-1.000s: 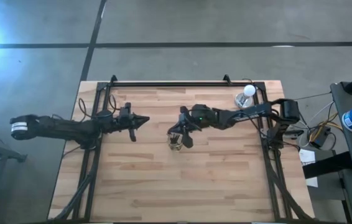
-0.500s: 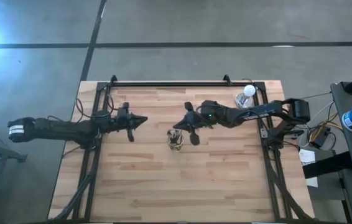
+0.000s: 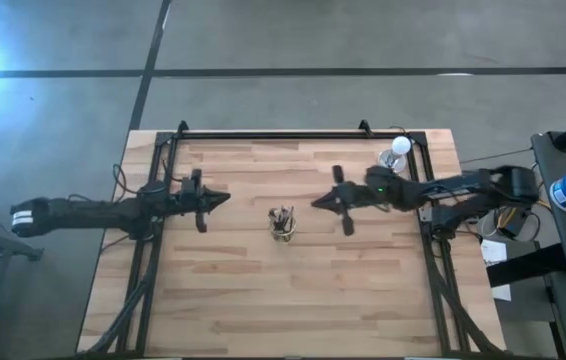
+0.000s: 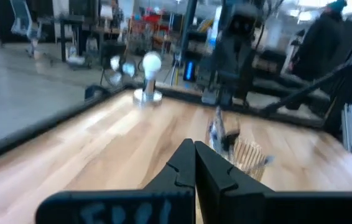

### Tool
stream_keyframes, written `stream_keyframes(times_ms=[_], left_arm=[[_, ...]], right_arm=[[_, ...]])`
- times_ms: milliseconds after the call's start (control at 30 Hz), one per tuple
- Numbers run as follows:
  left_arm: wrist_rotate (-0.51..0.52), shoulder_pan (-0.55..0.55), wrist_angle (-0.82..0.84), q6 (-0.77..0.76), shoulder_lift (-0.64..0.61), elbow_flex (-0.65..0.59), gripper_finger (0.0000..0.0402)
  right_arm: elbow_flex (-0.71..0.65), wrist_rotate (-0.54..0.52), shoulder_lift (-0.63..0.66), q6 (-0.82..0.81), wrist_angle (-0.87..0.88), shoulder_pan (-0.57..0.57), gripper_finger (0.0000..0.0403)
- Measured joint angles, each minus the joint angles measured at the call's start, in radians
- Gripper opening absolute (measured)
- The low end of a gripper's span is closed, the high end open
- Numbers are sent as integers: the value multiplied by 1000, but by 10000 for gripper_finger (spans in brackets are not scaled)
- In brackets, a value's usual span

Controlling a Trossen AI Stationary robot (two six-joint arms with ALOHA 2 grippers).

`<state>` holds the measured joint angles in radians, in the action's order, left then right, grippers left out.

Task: Pick & Place Makeup Brushes
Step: Return to Home Position

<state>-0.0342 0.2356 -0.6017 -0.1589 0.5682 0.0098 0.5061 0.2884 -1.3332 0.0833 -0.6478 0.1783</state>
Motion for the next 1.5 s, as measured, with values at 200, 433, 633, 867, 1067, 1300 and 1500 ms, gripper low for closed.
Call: stream_keyframes(times_ms=[200,433,633,867,1067,1300,1500], left_arm=[[-14,2,136,4,-95,0,0],[-88,2,249,20,-214,-1,0],[-91,12,319,46,-282,-2,0],[-92,34,438,38,-373,-2,0],[-81,36,552,23,-498,-2,0],[-56,38,581,27,-564,-3,0],[-48,38,587,38,-567,-3,0]], right_arm=[[-177,-3,209,6,-33,-1,8],[-358,-27,427,-60,-95,-1,8],[-469,-87,660,-103,-52,-1,8],[-497,-219,889,-108,187,-27,8],[-497,-272,1088,-87,375,-63,8],[-496,-361,1333,-81,625,-91,8],[-497,-367,1316,-82,628,-97,8]])
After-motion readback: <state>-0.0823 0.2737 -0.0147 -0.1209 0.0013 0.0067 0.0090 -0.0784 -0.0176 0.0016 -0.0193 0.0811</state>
